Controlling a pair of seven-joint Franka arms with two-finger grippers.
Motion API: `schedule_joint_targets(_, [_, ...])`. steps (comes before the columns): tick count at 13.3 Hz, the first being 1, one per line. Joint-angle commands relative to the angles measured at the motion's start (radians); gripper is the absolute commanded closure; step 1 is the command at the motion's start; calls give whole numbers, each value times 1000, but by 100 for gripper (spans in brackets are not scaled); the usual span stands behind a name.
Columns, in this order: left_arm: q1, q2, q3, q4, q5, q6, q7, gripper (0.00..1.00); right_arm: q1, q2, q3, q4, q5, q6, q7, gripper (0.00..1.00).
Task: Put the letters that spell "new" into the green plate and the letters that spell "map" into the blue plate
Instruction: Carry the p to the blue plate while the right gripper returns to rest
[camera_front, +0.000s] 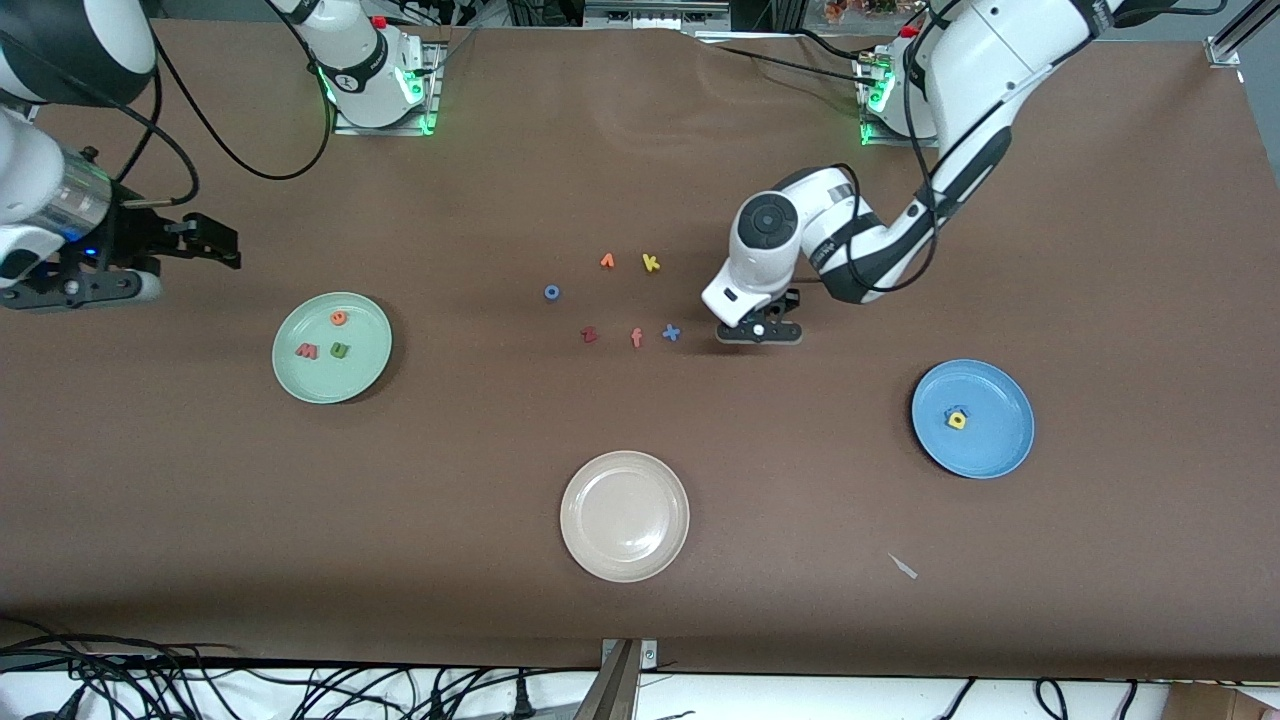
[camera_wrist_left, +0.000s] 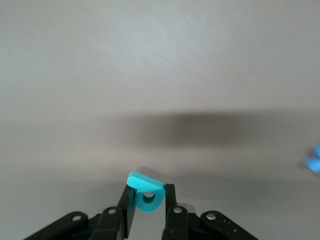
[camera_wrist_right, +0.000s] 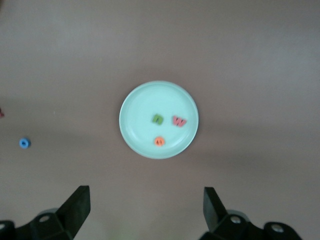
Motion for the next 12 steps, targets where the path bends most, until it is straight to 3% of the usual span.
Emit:
schedule_joint_targets(1, [93,4,-9,43,16,-50,161,84,-17,-60,18,23,-5,-13,4,0])
schedule_joint_targets(3, [181,-4,-13,60,16,-76,296,84,-15,-34,-14,73,18,-102,17,0])
schedule_joint_targets(5, [228,-4,-13,103,16,-142,407,83,-17,-30,-33,71,85,-55,10,0])
schedule_joint_targets(12, [444,7,1,160,33,-173,862,82,-15,-23,-32,70,9,-3,14,0])
